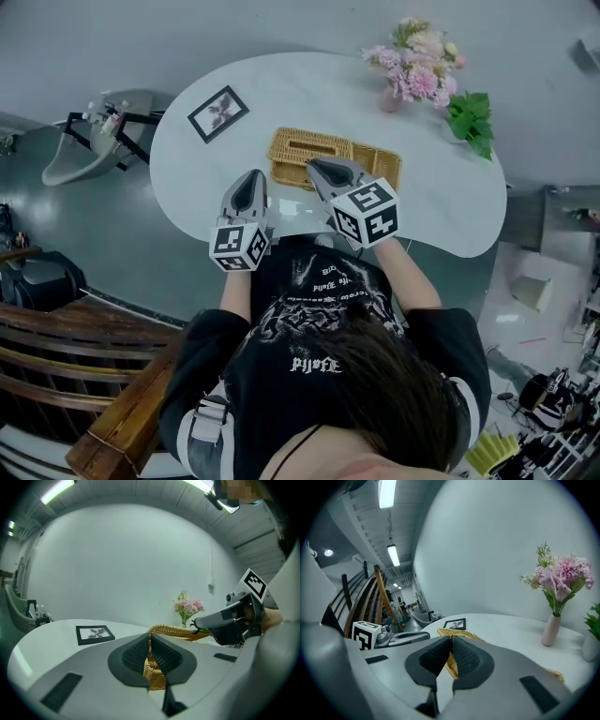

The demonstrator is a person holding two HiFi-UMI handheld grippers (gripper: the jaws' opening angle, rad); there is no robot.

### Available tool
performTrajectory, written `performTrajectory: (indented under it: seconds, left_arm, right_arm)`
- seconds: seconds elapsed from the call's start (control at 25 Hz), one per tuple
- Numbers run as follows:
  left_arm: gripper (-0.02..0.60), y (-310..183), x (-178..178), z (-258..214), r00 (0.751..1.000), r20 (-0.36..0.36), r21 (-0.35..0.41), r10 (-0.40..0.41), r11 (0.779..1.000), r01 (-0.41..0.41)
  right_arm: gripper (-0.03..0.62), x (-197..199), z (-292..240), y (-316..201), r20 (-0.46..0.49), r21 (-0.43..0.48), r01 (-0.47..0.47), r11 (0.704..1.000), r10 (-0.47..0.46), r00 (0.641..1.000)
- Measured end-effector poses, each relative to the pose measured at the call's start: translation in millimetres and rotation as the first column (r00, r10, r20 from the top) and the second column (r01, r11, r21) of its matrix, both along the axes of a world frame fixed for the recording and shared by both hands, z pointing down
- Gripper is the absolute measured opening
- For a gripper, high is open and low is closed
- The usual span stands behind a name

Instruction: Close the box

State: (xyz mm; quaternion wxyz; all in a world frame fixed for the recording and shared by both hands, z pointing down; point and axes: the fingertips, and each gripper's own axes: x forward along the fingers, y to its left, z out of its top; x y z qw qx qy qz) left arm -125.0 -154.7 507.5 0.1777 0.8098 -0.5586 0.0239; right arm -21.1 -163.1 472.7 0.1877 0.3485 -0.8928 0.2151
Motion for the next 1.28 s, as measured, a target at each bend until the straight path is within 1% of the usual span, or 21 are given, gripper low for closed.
performTrajectory:
  seconds: [0.16, 0.32, 0.52, 0.8, 1.16, 1.28]
  left_arm:
    - [0.032, 4, 1, -1, 1.0, -0.015, -0.001, -0.015, 1.0, 0.015]
    - [0.032, 8, 6, -1, 1.0, 0.013, 0.003, 0.002, 1.0, -0.002]
    - [0.032, 13, 11, 3, 0.999, 0.028, -0.004, 0.016, 1.0, -0.016]
    - [0.032, 17, 18, 7, 0.999, 0.038, -0.008, 0.023, 1.0, -0.022]
    - [0.032, 25, 22, 8, 0.999, 0.047, -0.015, 0.021, 1.0, -0.02]
    - [0.032, 29, 23, 7, 0.999, 0.05, -0.015, 0.021, 1.0, -0.02]
  right_arm:
    - [0.044, -1, 16, 9, -0.017, -0.02, 0.012, 1.0, -0.012, 1.0]
    - [0.044, -1, 30, 16, -0.04, -0.032, 0.004, 0.999, -0.006, 0.999]
    - [0.046, 1, 48, 23, -0.066, -0.047, -0.007, 0.999, 0.004, 0.998]
    - [0.046, -1, 71, 29, -0.08, -0.065, -0.005, 0.998, 0.0, 0.997]
    - [0.046, 3, 88, 36, -0.115, -0.076, -0.016, 0.997, 0.007, 0.993]
    - [0.048, 2, 94, 41, -0.125, -0.084, -0.006, 0.996, -0.004, 0.992]
